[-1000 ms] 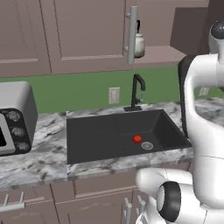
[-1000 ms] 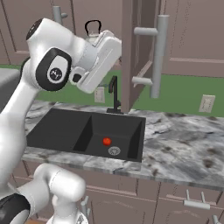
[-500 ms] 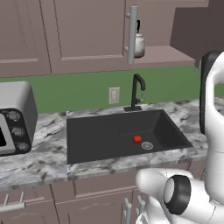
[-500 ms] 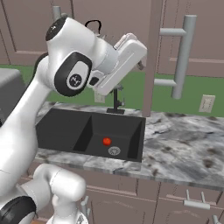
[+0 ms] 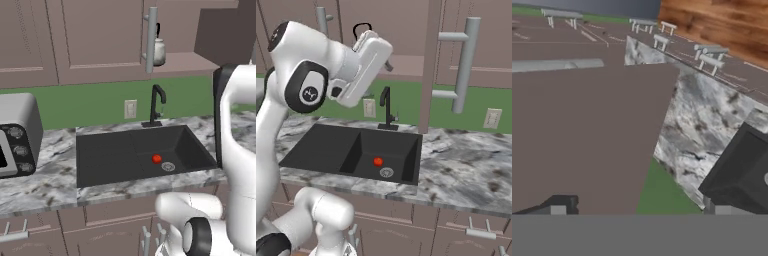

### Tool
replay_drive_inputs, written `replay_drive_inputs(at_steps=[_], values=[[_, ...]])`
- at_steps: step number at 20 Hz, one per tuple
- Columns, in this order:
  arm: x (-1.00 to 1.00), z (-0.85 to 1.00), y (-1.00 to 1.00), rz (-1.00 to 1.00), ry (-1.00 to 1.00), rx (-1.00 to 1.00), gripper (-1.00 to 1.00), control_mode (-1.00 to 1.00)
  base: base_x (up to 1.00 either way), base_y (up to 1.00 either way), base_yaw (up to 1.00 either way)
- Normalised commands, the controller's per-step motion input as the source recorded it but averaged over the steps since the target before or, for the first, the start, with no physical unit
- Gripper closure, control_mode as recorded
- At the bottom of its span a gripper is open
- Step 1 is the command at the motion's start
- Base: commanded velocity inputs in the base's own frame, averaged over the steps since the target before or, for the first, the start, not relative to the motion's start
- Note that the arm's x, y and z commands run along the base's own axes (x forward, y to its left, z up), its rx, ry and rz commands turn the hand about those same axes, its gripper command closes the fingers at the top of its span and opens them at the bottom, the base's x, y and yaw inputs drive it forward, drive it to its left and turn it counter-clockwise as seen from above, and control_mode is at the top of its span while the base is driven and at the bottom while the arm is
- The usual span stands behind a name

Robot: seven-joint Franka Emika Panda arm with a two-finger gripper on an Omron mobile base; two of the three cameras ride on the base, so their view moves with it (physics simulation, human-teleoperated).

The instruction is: Open the cabinet, pick the kettle from the cabinet, and place it in the sink.

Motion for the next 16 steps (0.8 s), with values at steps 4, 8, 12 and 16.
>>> replay_drive_inputs(at_steps=[4, 8, 12, 16], values=[[-0.15, 0.01, 0.65, 0.26, 0.0, -0.25, -1.0, -1.0, 0.0, 0.0, 0.0], [-0.18, 0.0, 0.58, 0.39, 0.0, -0.2, -1.0, -1.0, 0.0, 0.0, 0.0], [-0.12, 0.09, 0.56, 0.44, 0.02, -0.19, -1.0, -1.0, 0.0, 0.0, 0.0], [0.0, 0.28, 0.43, 0.42, 0.05, -0.23, -1.0, -1.0, 0.0, 0.0, 0.0]])
